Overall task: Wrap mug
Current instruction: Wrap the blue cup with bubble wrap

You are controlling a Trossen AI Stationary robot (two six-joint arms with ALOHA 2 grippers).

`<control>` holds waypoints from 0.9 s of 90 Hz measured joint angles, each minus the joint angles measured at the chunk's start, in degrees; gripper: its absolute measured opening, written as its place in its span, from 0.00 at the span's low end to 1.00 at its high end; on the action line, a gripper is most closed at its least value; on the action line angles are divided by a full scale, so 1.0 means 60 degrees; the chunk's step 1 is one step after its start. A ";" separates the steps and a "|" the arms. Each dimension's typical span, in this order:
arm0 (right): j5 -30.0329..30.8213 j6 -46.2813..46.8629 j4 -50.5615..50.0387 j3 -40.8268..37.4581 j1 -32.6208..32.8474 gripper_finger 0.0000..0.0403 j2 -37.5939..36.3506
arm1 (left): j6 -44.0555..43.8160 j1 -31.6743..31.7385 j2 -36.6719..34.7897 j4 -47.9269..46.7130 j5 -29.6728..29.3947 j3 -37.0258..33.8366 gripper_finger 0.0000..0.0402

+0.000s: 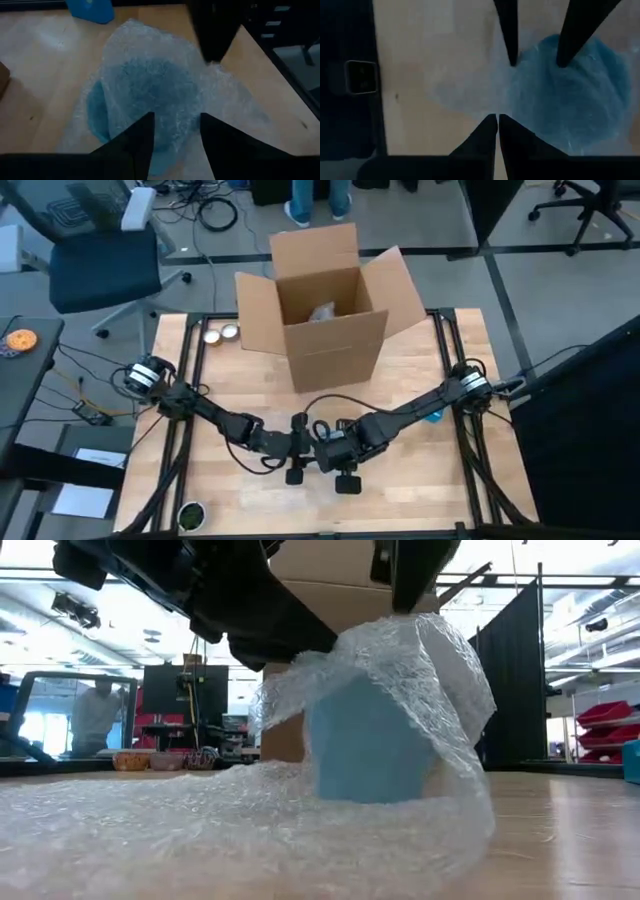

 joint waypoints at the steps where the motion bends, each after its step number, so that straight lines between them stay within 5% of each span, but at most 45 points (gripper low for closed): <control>1: 0.0010 -0.0015 0.0027 -0.0039 -0.0017 0.00 0.0000 | 0.0007 0.0000 0.0000 0.0012 0.0000 -0.0002 0.36; 30: 0.0896 -0.0124 0.0411 -0.0624 -0.0591 0.00 -0.0005 | 0.0273 -0.0114 -0.0594 -0.0084 -0.0028 -0.0011 0.36; 53: 0.0521 -0.0320 0.0294 -0.0088 -0.0713 0.00 0.0018 | 0.0949 -0.0295 -0.1767 -0.0819 -0.0060 0.0000 0.36; 81: 0.1379 -0.0794 -0.0574 0.0517 -0.1042 0.00 0.0015 | 0.0916 -0.0325 -0.2572 -0.2264 -0.0625 0.0004 0.36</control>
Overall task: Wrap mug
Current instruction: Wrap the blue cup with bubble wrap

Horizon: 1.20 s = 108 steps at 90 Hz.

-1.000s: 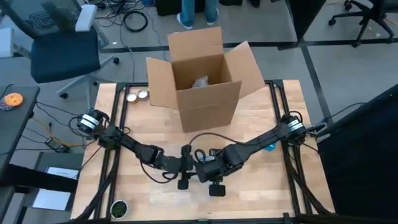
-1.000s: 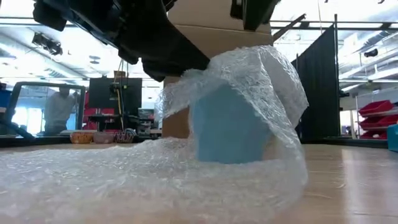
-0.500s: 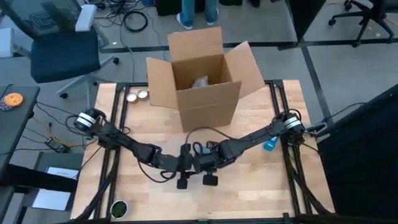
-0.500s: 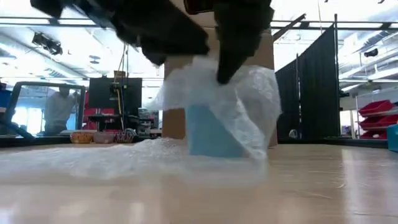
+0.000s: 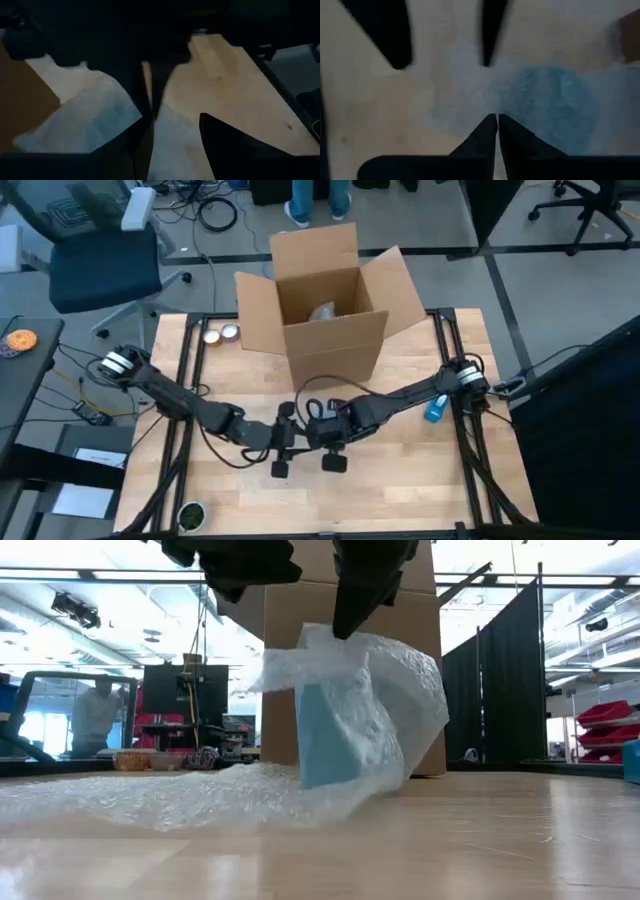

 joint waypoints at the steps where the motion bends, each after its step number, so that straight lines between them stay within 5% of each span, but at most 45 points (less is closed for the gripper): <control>1: 0.0043 -0.0013 -0.0029 -0.0002 -0.0018 0.00 0.0000 | -0.0002 -0.0005 -0.0015 -0.0014 -0.0002 0.0000 0.36; 31: 0.0130 -0.0244 0.0266 -0.0673 -0.0669 0.00 0.0000 | -0.0027 -0.0090 -0.0044 -0.0075 -0.0038 0.0000 0.36; 70: -0.2339 -0.0652 0.2275 -0.2247 -0.0771 0.00 -0.0012 | -0.0291 -0.0066 -0.0038 -0.0057 -0.0563 -0.0166 0.36; 108: -0.3160 -0.0955 0.2370 -0.2186 -0.0637 0.00 -0.0011 | -0.0712 0.0638 0.1202 0.0544 -0.0962 -0.0397 0.35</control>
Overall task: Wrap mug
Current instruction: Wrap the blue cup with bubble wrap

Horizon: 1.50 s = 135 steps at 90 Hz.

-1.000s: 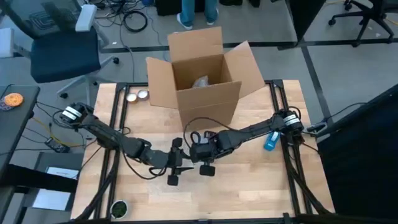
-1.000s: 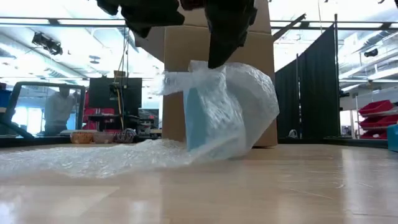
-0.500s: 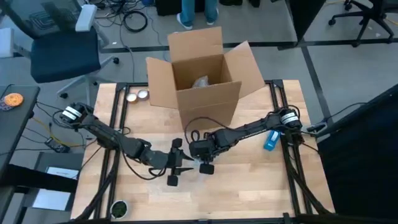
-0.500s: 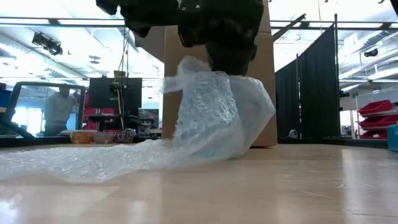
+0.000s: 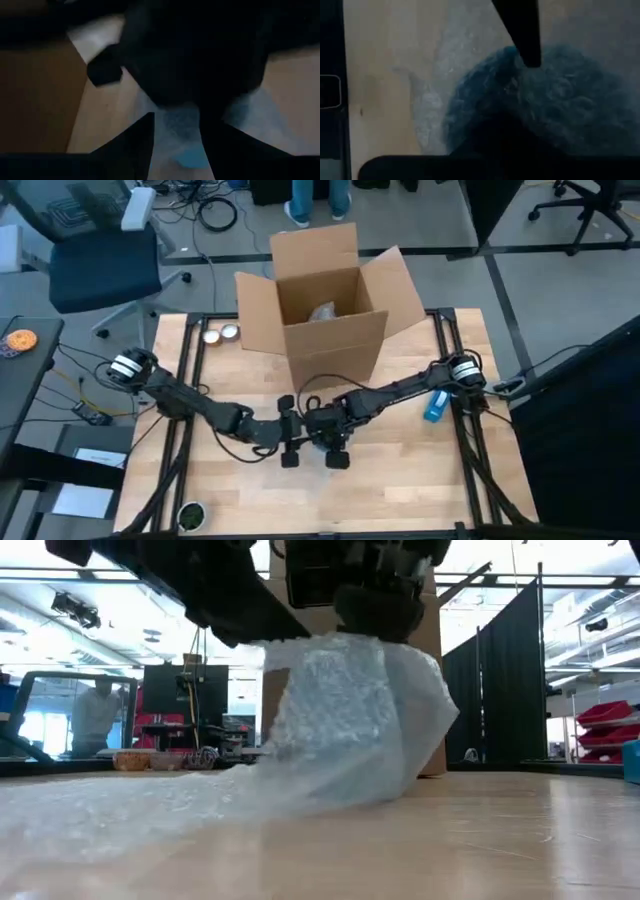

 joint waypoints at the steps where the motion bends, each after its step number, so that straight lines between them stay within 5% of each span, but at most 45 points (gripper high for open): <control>1: 0.0005 0.0000 0.0000 0.0000 0.0012 0.00 0.0000 | 0.0001 0.0017 0.0038 -0.0003 0.0002 0.0000 0.35; 42: 0.0595 0.0271 -0.0225 0.0077 0.0095 0.00 -0.0084 | 0.0432 -0.0164 0.0381 0.1161 0.0738 0.0000 0.36; 70: 0.0707 0.0276 -0.1591 0.1597 0.0280 0.00 -0.0138 | 0.0114 -0.0161 0.1144 0.1673 0.0857 0.0037 0.36; 99: 0.3639 0.0208 -0.2943 0.2258 0.0437 0.00 -0.0149 | 0.0229 -0.0160 0.1162 0.1855 0.0975 0.0018 0.36; 135: 0.2424 0.0539 -0.0540 0.0196 0.0798 0.00 -0.0140 | 0.0219 -0.0161 0.1162 0.1906 0.1022 0.0007 0.36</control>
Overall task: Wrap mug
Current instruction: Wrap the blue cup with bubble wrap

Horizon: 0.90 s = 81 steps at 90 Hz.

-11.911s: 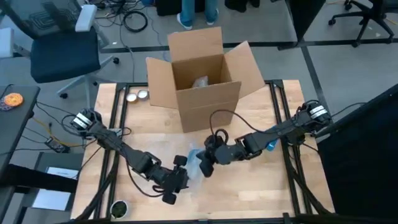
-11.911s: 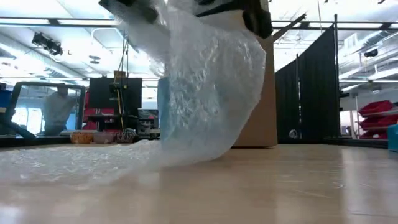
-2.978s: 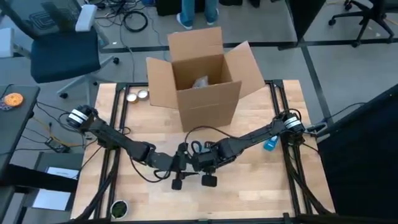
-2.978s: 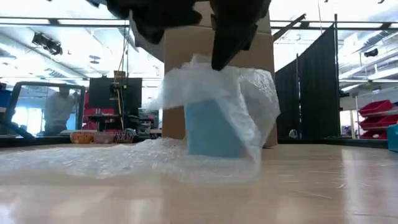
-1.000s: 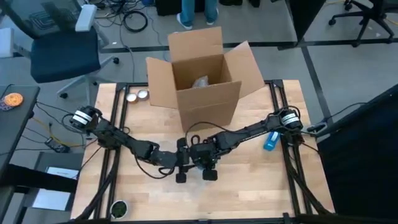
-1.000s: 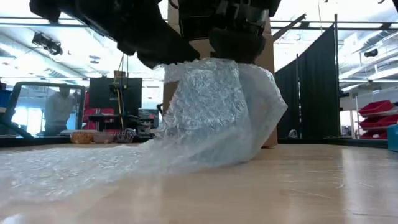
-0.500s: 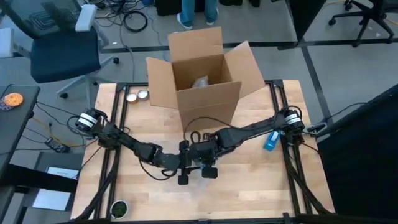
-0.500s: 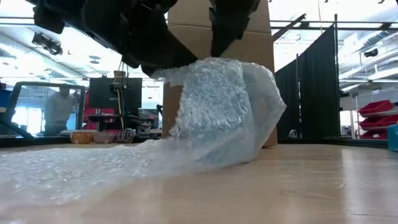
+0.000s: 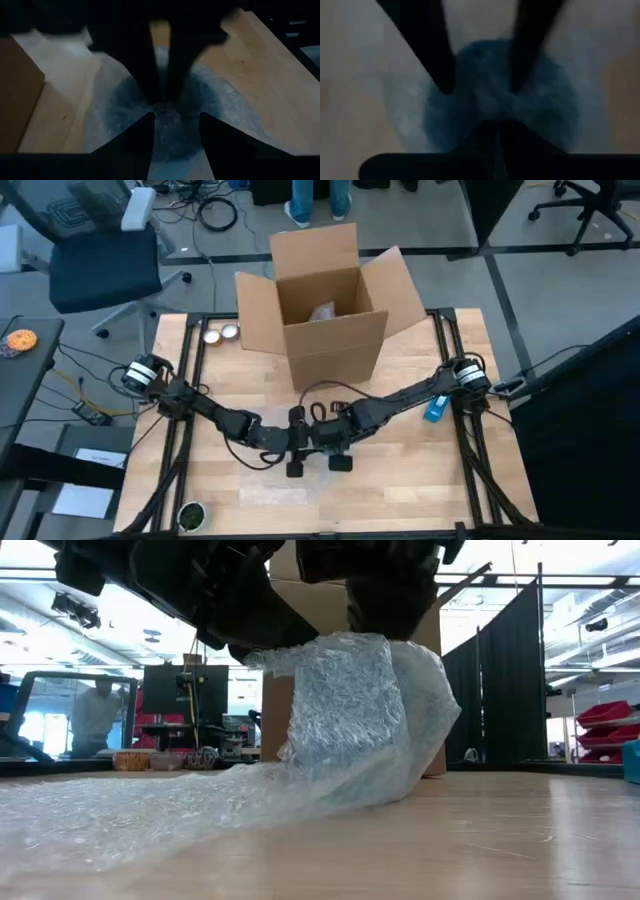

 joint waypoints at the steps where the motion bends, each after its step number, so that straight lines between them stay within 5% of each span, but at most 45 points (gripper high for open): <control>1: -0.0013 0.0000 0.0032 -0.0029 0.0011 0.00 0.0001 | -0.0002 0.0000 -0.0004 -0.0002 0.0000 -0.0001 0.36; 41: -0.0138 0.0181 0.0268 -0.0291 0.0022 0.00 -0.0002 | 0.0309 -0.0517 -0.1672 -0.0851 -0.0198 -0.0022 0.36; 81: 0.0097 -0.0080 -0.1329 0.1224 0.0069 0.00 0.0005 | -0.0290 -0.0214 -0.0004 -0.0122 -0.1108 0.0004 0.36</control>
